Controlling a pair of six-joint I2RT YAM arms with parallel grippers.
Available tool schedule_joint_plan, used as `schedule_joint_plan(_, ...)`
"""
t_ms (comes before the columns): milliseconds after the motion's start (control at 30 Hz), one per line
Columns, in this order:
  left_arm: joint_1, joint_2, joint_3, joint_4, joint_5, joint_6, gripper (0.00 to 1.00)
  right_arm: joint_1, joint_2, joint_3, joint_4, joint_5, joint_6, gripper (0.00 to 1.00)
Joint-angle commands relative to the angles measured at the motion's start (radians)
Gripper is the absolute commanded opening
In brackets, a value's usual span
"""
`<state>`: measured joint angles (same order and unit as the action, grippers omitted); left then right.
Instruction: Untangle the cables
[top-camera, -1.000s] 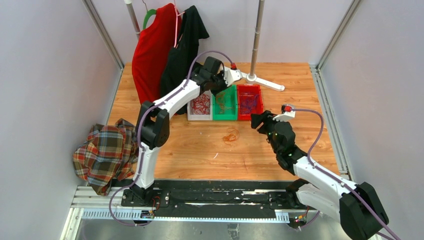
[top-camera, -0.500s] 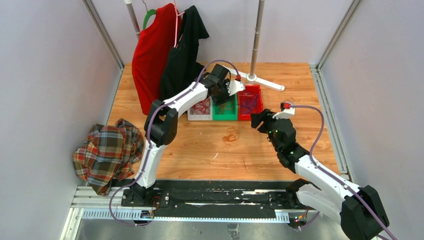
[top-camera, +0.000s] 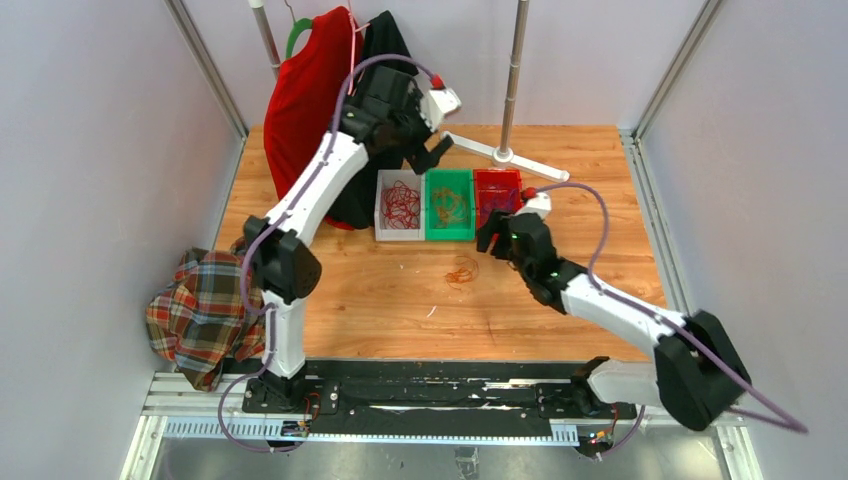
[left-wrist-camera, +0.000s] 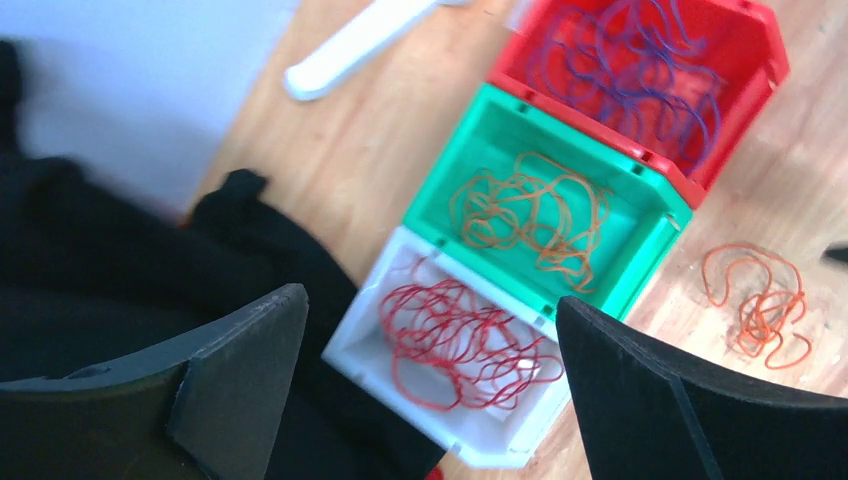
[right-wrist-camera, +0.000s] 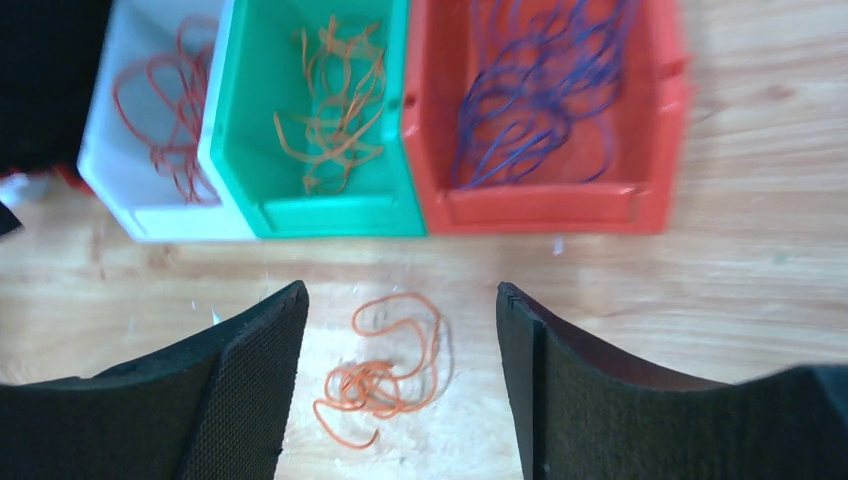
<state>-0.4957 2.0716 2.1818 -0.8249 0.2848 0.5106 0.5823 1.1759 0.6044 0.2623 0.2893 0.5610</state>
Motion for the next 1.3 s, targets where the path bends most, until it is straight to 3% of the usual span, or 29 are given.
schedule_joint_plan(0,0.026,-0.114,0.036,-0.055,-0.094,-0.116,0.99,0.097,0.157,0.092,-0.104,0.035,0.040,0.71)
schedule_joint_plan(167,0.045,-0.208,-0.009,-0.141,-0.189,-0.079,0.98,0.129,0.327,0.126,-0.115,0.033,0.098,0.68)
schedule_joint_plan(367,0.093,-0.324,-0.149,-0.143,-0.040,-0.119,0.98,0.125,0.490,0.172,-0.085,-0.012,0.102,0.59)
schedule_joint_plan(467,0.093,-0.346,-0.198,-0.143,-0.007,-0.116,0.98,0.125,0.520,0.200,-0.084,-0.030,0.092,0.42)
schedule_joint_plan(633,0.093,-0.356,-0.254,-0.166,0.045,-0.126,0.98,0.125,0.426,0.158,-0.058,-0.047,0.076,0.01)
schedule_joint_plan(900,0.092,-0.403,-0.387,-0.215,0.289,-0.096,0.98,0.105,0.158,0.112,0.038,-0.250,0.004,0.01)
schedule_joint_plan(1033,0.094,-0.457,-0.464,-0.215,0.386,-0.050,0.98,0.075,0.087,0.108,0.114,-0.383,0.022,0.01)
schedule_joint_plan(1267,0.085,-0.454,-0.472,-0.215,0.603,-0.069,0.97,0.069,0.021,0.145,0.171,-0.461,0.043,0.01)
